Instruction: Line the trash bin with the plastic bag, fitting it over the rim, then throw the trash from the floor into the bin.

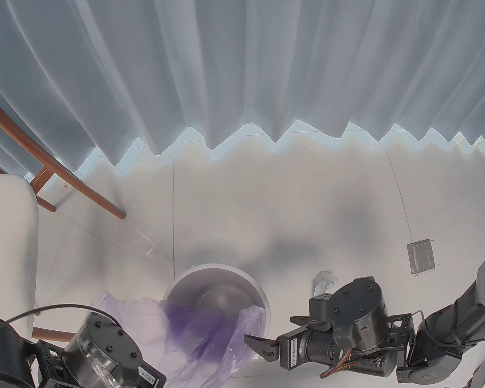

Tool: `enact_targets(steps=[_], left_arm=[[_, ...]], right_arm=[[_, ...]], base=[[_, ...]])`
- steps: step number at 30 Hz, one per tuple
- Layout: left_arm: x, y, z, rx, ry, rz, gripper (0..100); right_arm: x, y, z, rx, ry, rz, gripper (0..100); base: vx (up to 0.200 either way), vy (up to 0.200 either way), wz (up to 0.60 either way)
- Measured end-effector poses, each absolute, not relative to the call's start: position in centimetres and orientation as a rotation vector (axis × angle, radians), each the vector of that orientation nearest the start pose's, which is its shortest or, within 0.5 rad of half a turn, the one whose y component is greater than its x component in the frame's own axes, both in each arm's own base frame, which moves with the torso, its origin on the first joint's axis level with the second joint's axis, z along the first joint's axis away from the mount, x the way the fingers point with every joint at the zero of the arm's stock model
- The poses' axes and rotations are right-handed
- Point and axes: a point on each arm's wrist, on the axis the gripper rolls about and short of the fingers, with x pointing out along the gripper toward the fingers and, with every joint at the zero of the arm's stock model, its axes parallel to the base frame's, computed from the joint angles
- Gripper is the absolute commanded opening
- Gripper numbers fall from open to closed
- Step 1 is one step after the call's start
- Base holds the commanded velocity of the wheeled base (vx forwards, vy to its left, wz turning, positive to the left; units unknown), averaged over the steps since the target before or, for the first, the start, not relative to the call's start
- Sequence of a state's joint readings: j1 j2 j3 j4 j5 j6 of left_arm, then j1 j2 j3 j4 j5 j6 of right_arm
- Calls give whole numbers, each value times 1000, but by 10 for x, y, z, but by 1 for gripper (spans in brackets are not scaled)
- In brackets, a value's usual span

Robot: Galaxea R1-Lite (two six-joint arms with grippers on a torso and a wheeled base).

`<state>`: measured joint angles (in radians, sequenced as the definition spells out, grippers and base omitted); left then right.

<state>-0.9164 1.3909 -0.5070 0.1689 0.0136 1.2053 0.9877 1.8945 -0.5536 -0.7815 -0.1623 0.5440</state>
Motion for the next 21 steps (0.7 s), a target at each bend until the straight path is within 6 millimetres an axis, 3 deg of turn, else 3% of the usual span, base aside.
enact_targets(steps=[11,21], left_arm=[[102,-133,123,1502,356,-1351,0],[101,-129,122,1508,364,-1331,0]], right_arm=[[173,249,71,185,692,626,100],[168,236,72,184,697,613,100]], base=[[0,0,0],[0,0,0]])
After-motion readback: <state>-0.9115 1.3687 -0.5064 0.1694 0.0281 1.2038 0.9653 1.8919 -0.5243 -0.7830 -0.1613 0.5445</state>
